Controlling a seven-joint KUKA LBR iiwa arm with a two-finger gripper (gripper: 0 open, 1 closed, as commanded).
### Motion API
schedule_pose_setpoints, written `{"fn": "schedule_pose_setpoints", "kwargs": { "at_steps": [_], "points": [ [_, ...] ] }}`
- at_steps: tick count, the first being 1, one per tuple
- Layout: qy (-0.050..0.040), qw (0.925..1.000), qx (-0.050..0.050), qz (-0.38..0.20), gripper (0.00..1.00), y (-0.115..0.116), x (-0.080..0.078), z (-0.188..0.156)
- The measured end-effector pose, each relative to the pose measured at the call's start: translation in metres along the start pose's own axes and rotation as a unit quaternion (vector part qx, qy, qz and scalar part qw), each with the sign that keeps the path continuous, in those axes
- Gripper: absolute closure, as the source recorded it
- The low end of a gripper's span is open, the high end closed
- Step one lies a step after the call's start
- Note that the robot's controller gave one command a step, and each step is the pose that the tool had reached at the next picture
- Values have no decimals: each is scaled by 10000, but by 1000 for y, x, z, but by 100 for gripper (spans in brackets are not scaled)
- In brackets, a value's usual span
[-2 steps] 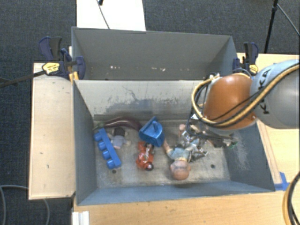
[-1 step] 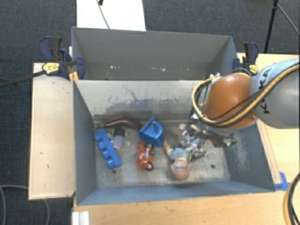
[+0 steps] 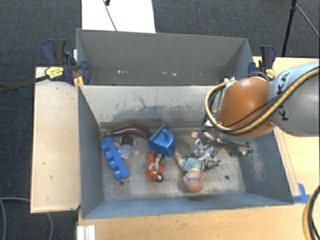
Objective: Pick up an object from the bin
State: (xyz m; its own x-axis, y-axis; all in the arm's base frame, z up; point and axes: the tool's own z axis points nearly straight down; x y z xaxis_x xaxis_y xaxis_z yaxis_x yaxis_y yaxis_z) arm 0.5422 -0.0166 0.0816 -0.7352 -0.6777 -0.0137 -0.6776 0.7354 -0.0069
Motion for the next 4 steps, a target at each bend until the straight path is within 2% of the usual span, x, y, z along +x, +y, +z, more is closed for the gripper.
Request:
{"fn": "schedule_pose_setpoints", "kwargs": {
  "at_steps": [2,4],
  "points": [
    [69,10000,-49,18,100,2,3,-23],
    [52,10000,-27,32,100,1,1,-50]
  ]
}}
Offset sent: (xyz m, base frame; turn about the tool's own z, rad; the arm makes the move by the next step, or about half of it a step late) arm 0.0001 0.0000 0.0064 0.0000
